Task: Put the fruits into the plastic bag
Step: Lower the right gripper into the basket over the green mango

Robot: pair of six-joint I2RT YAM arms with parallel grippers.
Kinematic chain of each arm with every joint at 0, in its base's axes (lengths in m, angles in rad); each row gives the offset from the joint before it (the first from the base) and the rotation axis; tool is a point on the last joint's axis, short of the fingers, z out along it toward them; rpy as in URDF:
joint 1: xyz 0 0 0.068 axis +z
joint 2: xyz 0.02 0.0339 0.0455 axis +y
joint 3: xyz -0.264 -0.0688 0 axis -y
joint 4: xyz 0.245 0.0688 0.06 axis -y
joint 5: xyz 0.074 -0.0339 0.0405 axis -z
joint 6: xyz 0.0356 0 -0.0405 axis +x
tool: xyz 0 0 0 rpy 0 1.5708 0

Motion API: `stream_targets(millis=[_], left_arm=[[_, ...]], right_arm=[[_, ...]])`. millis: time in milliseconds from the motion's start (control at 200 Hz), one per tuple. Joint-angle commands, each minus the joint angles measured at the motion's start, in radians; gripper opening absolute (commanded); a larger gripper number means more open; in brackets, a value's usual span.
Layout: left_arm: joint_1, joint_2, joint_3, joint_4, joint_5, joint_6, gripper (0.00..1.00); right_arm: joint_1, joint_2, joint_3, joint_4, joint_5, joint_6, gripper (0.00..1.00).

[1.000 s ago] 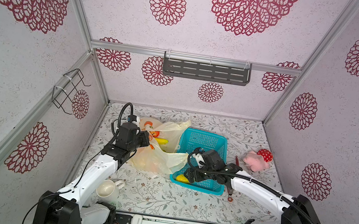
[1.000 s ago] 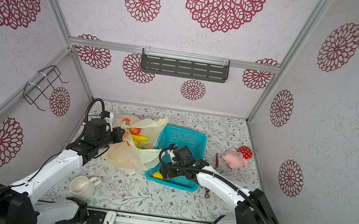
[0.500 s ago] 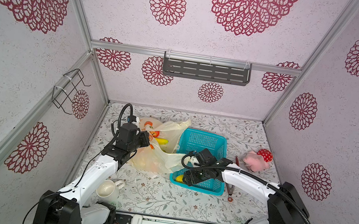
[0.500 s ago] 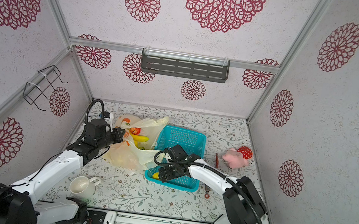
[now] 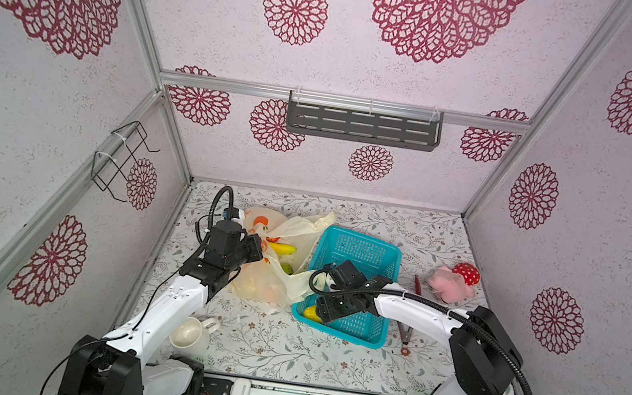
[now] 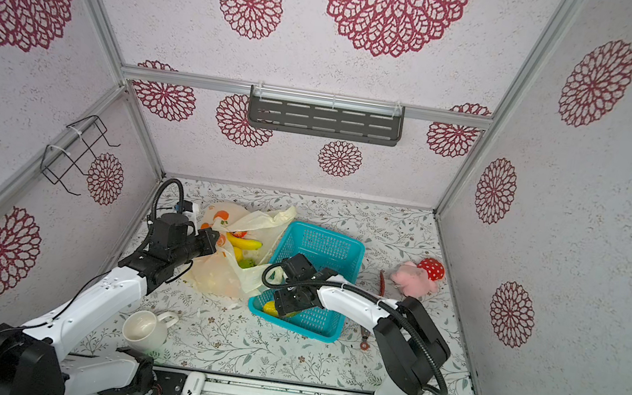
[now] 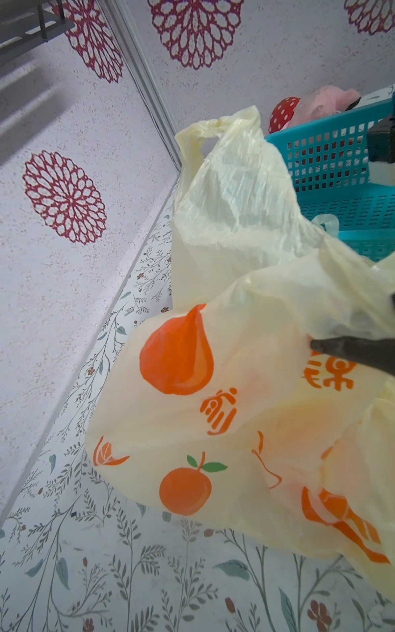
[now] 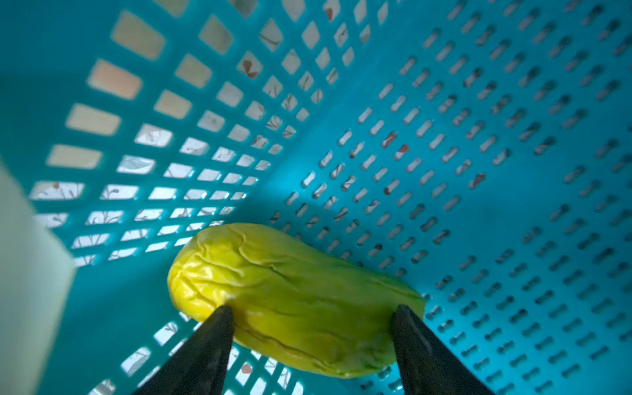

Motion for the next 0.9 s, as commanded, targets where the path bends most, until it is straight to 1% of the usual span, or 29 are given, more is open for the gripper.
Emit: stream_targets(millis=[0,65,135,215,295,430,555,690,790,895], left_arm=[[-0.003,0.0,0.001,0.022,-0.003,-0.009,0.0],[-0.004,0.008,0.0,0.029,0.0,-0.01,0.0],[-0.003,0.015,0.001,0.032,0.002,-0.011,0.0],[-0.005,0.02,-0.002,0.037,0.006,-0.016,0.0],[-0.007,0.023,-0.005,0.038,0.005,-0.019,0.0],[-0.007,0.017,-0.013,0.041,0.005,-0.02,0.0],[-0.008,0.01,-0.016,0.041,-0.002,-0.019,0.0],[-0.008,0.008,-0.016,0.037,-0.004,-0.02,0.0],[-0.008,0.009,-0.016,0.037,-0.002,-0.022,0.0],[-0.011,0.016,-0.016,0.042,-0.002,-0.024,0.0]], right_arm=[[-0.026,0.007,-0.062,-0.093,0.234,0.116,0.79],[-0.039,-0.031,-0.078,-0.094,0.259,0.135,0.82],[-0.055,-0.08,-0.1,-0.066,0.251,0.137,0.85],[-0.069,-0.133,-0.122,-0.017,0.213,0.116,0.88],[-0.072,-0.171,-0.142,0.036,0.148,0.078,0.9],[-0.072,-0.185,-0.153,0.075,0.071,0.043,0.92],[-0.072,-0.155,-0.128,0.045,0.065,-0.005,0.94],[-0.071,-0.15,-0.094,-0.002,0.074,-0.083,0.99],[-0.071,-0.169,-0.079,-0.027,0.066,-0.129,0.99],[-0.071,-0.187,-0.079,-0.039,0.046,-0.142,0.99]])
